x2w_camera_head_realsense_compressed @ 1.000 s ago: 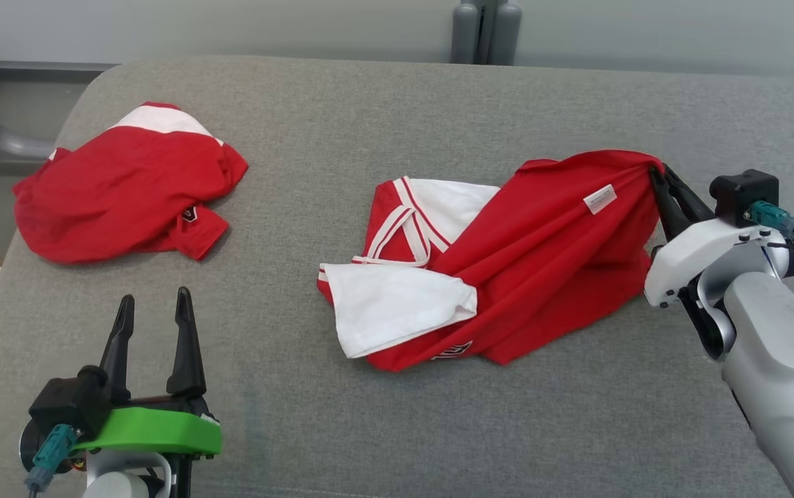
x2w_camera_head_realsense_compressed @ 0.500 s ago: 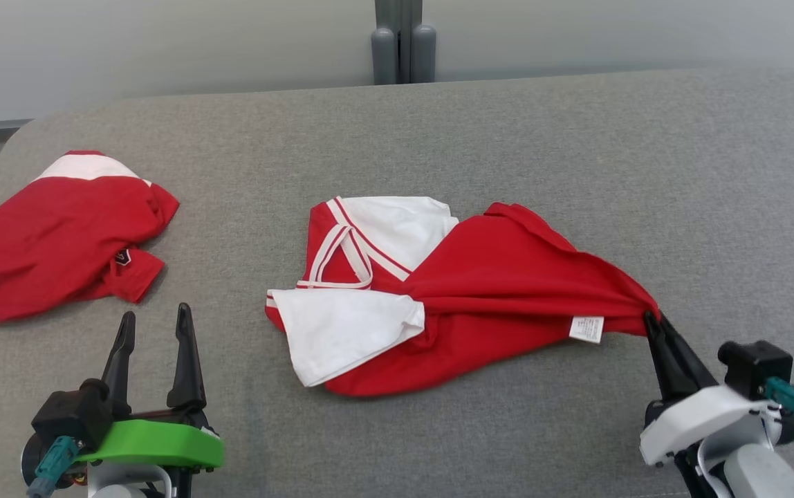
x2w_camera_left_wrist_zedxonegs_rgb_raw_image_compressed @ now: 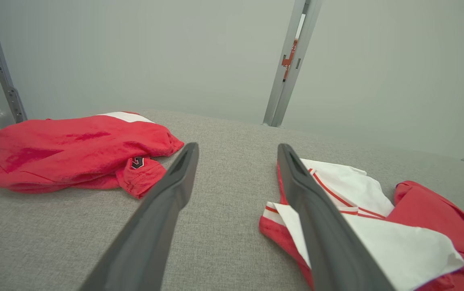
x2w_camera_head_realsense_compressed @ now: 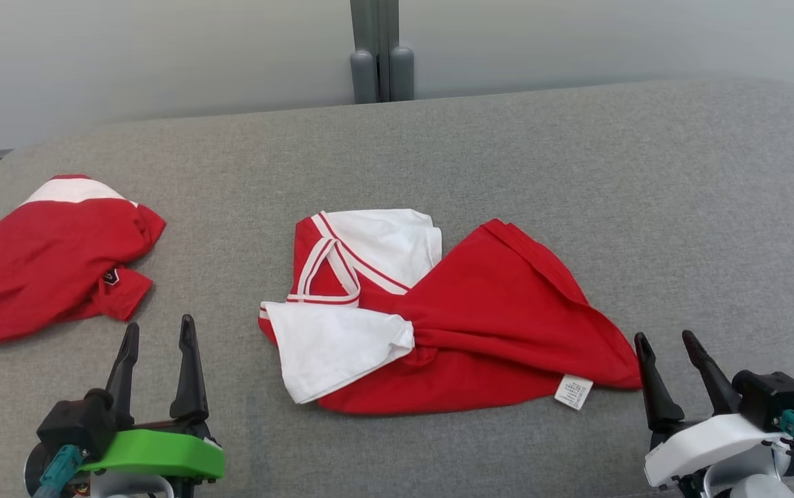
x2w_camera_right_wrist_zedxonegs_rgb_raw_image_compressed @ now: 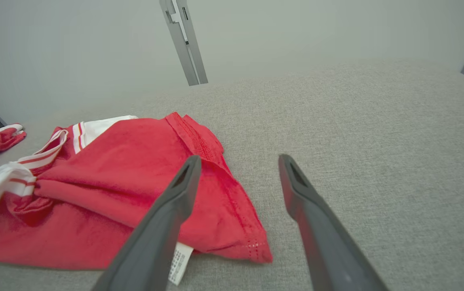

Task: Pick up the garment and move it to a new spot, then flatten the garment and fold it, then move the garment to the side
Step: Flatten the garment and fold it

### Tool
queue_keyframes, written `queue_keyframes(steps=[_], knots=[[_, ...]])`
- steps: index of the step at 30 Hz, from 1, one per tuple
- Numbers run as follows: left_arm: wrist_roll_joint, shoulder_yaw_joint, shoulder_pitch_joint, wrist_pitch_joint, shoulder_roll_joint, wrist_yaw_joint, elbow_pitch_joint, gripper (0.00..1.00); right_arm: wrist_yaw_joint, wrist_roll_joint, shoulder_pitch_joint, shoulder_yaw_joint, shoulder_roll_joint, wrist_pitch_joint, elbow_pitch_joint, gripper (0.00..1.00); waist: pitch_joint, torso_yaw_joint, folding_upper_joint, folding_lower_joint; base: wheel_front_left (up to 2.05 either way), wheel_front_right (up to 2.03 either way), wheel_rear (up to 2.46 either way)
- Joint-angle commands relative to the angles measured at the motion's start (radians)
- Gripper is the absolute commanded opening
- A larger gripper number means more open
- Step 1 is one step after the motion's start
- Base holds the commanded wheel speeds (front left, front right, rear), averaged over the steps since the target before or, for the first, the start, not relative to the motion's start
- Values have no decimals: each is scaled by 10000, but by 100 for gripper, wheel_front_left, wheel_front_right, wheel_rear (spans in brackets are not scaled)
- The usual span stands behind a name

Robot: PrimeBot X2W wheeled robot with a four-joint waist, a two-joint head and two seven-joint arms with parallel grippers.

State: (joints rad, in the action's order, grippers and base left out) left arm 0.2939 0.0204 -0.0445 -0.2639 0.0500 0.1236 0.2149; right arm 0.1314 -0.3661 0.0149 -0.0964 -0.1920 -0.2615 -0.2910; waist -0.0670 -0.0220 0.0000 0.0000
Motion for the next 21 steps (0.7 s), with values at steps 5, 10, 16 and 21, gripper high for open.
queue_keyframes(steps=[5, 10, 16, 21], knots=[[-132, 10, 241, -8, 10, 34, -8, 100, -14, 480, -18, 155, 389, -39, 881, 100, 202, -64, 0, 0, 0, 0, 0], [-260, 8, 283, -8, 10, 43, 74, 100, -14, 907, -227, 85, 755, -39, 1565, 100, 262, -73, 0, 0, 0, 0, 0], [-417, -504, -33, -8, 10, 65, 427, 100, -14, 1143, -284, -22, 990, -42, 1797, 100, 234, -51, 0, 0, 0, 0, 0], [-548, -1575, -319, -8, 95, 77, 1122, 100, -14, 1189, -124, -131, 1046, -41, 1746, 100, 150, 42, 0, 0, 0, 0, 0]])
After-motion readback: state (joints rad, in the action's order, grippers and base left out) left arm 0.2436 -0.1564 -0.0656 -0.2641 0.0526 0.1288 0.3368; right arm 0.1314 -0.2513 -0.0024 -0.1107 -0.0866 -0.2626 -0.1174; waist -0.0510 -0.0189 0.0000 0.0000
